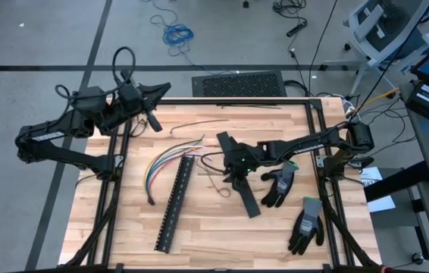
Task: Ziptie cables
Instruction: Wrap the black zip tie on the cables
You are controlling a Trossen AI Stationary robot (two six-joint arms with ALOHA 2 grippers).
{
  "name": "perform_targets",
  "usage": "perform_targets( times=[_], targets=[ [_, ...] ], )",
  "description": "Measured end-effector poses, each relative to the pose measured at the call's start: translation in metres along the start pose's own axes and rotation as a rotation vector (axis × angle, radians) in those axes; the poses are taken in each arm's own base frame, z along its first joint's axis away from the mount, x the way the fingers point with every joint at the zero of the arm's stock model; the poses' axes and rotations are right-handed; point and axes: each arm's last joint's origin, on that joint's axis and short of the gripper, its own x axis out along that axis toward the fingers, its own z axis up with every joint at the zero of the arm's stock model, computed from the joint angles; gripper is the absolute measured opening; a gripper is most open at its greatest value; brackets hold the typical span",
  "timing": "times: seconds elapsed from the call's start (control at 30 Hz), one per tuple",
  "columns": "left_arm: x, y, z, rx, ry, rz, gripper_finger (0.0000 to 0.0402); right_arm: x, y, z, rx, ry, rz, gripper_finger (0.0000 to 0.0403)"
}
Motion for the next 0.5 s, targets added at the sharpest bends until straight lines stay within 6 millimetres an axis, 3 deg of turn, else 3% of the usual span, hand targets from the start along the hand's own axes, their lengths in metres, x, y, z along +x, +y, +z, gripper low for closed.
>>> perform_targets(
  times=[0.13, 0.23, 0.37, 0.5],
  targets=[
    [-0.003, -0.003, -0.013, 0.029, 0.134, -0.040, 0.0000, -0.025, -0.006, 0.015, -0.036, -0.062, -0.114, 0.0182],
    [-0.011, -0.007, -0.038, 0.009, 0.379, -0.084, 0.0000, -0.051, -0.012, 0.028, -0.048, -0.084, -0.216, 0.0190],
    [-0.021, -0.016, -0.068, -0.144, 0.728, -0.188, 0.0012, -0.079, -0.020, 0.039, -0.065, -0.082, -0.258, 0.0192],
    [-0.028, -0.028, -0.084, -0.337, 0.927, -0.256, 0.0059, -0.094, -0.029, 0.050, -0.039, -0.124, -0.287, 0.0192]
  ],
)
